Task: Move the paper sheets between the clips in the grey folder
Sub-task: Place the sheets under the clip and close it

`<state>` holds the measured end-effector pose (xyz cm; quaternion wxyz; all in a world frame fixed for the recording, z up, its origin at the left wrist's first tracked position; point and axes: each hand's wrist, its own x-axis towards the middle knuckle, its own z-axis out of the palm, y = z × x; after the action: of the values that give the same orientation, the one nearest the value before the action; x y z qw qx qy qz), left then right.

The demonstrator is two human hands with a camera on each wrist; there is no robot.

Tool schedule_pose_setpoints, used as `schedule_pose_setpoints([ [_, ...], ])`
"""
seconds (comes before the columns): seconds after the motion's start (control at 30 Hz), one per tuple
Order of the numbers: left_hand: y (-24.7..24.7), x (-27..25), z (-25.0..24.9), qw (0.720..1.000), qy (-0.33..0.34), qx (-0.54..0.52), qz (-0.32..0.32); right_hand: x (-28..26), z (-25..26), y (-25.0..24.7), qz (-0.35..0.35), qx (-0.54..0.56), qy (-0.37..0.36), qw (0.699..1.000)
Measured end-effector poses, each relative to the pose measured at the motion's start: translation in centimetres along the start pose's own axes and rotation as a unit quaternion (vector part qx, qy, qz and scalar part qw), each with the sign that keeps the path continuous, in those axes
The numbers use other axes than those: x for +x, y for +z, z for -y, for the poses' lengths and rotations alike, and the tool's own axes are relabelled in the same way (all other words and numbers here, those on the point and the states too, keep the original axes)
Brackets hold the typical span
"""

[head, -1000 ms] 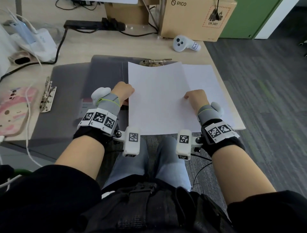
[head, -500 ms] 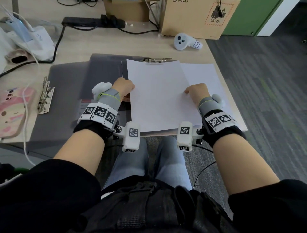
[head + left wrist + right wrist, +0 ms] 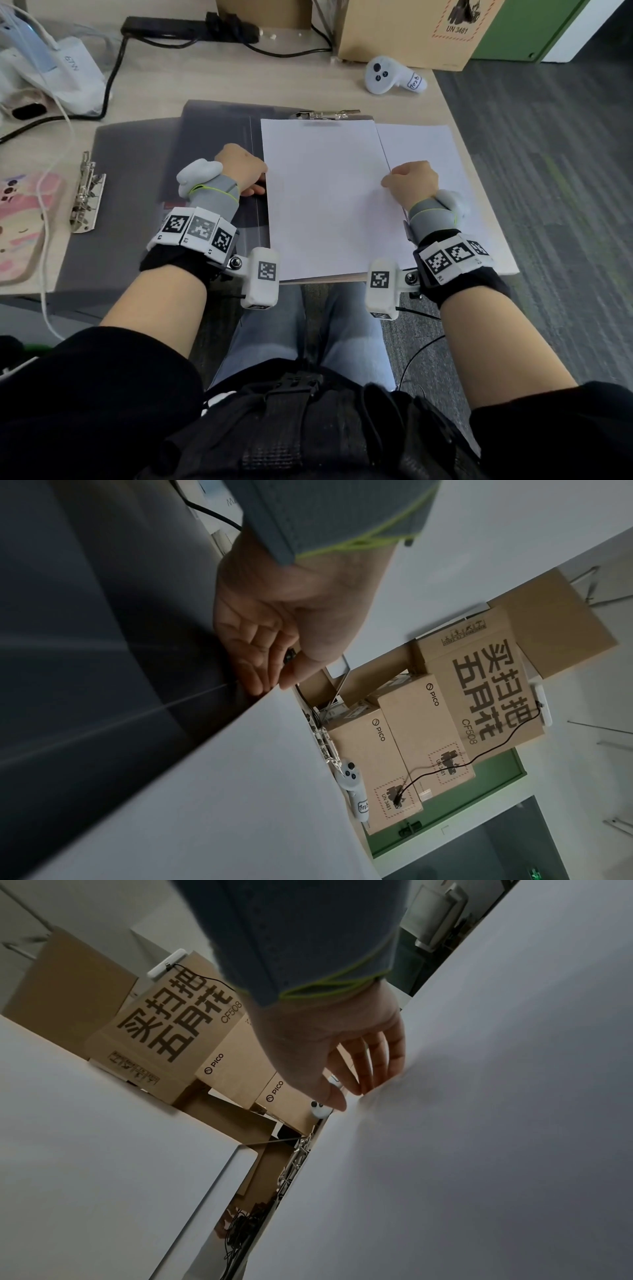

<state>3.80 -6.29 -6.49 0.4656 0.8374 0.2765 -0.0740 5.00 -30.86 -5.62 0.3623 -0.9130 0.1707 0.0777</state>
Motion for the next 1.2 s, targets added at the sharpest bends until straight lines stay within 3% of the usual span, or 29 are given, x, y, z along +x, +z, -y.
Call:
schedule_pose_setpoints([
  [0.27,-0.2,1.2,-1.0,0.996,0.069,0.006,-0.05,1.1,0.8,-0.1,-0.008,0.016,0.009,1.0],
  [0.37,0.5,1.6,-2.0,0.991,0.129,-0.029,-0.032,1.5,1.7,0.2,-0.03,0.031,-0.02,0.999],
  [0.47,1.0,2.3,-3.1,0.982,0.185,0.02,-0.015,2.1,2.6,0.5,-0.026,0.03,-0.026,0.999],
  [0.6,1.0,4.2,-3.5,0.982,0.161,0.079,-0.051,3.3,3.0,0.9,-0.024,0.035,-0.024,0.999],
  [0.73,0.7,5.4,-3.1,0.989,0.098,0.073,-0.089,4.1,3.2,1.1,-0.025,0.044,-0.025,0.998],
  [0.87,0.8,6.0,-2.6,0.988,0.093,0.073,-0.097,4.5,3.3,1.4,-0.026,0.052,-0.024,0.998],
  [1.07,0.8,6.3,-2.3,0.985,0.112,0.083,-0.103,4.7,3.4,1.7,-0.026,0.05,-0.031,0.998],
  [1.2,1.2,6.0,-3.0,0.967,0.207,0.112,-0.097,5.1,4.0,1.9,-0.056,0.043,-0.075,0.995],
])
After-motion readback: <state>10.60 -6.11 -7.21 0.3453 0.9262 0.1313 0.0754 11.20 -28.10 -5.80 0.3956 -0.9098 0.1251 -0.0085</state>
